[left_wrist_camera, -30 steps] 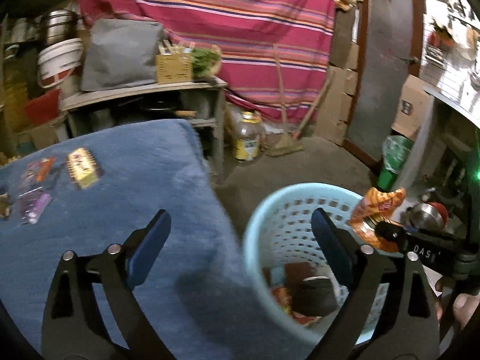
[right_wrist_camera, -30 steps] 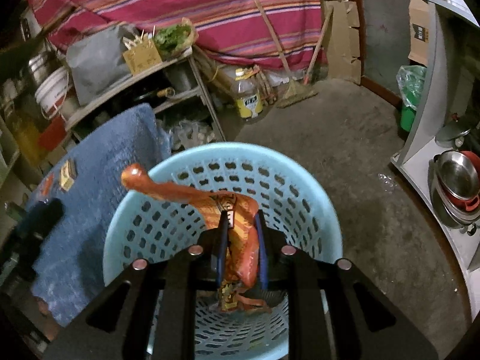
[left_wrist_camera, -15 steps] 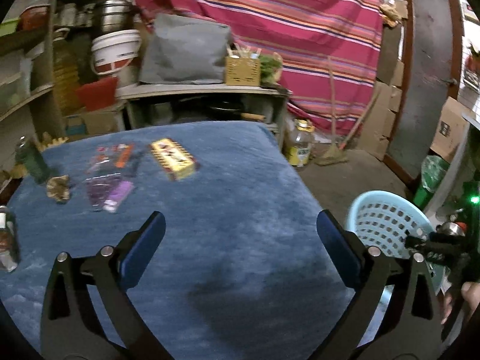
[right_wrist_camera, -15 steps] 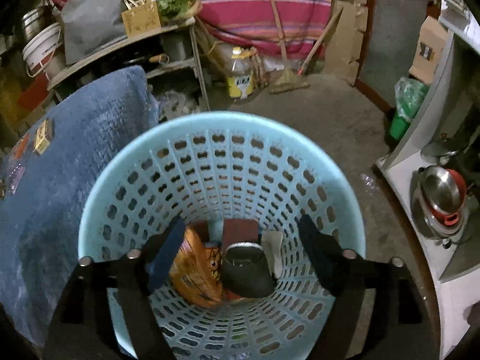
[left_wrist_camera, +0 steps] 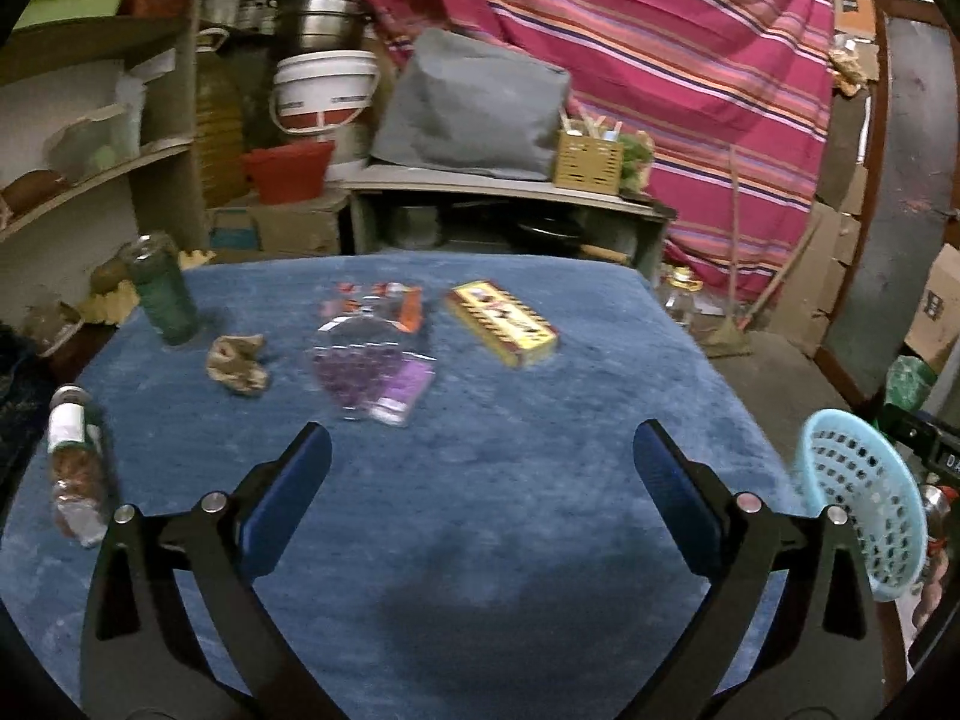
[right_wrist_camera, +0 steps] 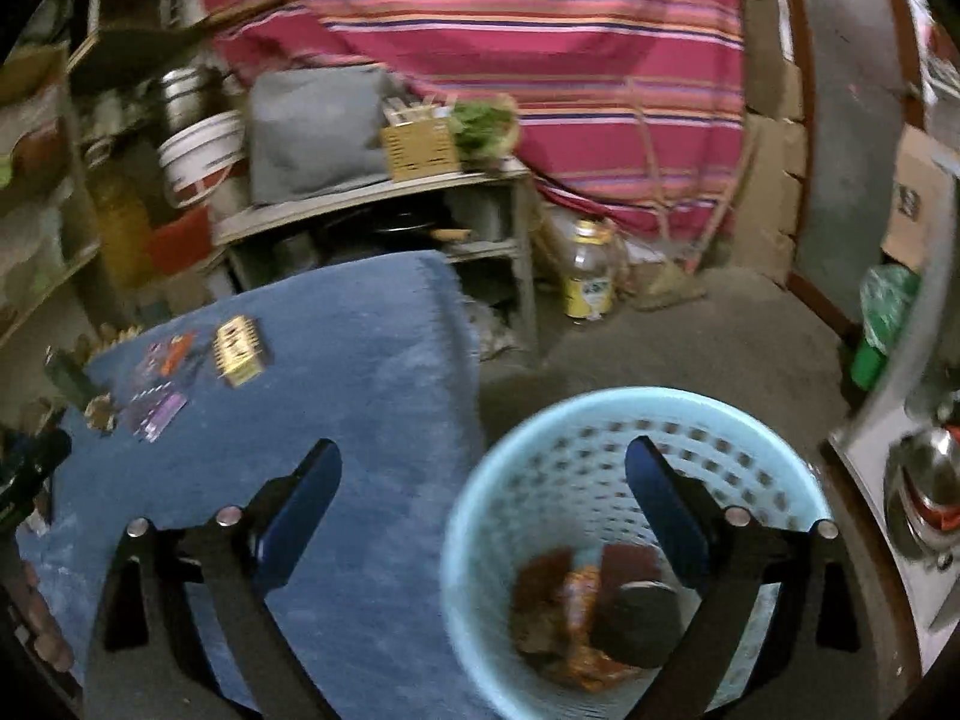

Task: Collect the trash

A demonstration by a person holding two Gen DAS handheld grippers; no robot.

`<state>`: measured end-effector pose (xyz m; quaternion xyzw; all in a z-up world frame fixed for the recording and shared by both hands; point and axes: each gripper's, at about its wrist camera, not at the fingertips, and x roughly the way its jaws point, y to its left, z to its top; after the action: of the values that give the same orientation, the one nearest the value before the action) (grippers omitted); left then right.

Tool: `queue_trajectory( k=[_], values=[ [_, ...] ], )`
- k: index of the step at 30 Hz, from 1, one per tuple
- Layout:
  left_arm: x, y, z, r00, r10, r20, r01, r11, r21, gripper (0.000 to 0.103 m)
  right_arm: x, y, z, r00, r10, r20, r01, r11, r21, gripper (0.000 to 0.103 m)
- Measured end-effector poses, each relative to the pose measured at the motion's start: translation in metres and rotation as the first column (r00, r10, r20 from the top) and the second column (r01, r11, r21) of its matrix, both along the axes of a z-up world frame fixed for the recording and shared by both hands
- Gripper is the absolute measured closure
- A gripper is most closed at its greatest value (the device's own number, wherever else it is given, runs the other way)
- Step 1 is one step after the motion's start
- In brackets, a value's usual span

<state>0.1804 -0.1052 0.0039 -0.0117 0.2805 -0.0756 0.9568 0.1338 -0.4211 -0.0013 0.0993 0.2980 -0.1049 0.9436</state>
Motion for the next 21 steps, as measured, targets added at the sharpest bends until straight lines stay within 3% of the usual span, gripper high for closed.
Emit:
queue_trajectory(
  k=[10, 21],
  values=[
    [0.02, 0.054, -0.01, 0.995, 0.096, 0.006, -0.096, 0.994, 0.049, 0.006, 0.043, 0.096, -0.004, 0.987, 0.163, -0.012, -0.163, 0.985, -0.063, 0.009],
    [0.037, 0.103, -0.03, 0.987, 0.154, -0.046, -0.151, 0.987, 0.054, 0.005, 0.075, 0.15, -0.025, 0.972, 0.23, -0.053, -0.234, 0.97, -0.07, 0.009]
  ],
)
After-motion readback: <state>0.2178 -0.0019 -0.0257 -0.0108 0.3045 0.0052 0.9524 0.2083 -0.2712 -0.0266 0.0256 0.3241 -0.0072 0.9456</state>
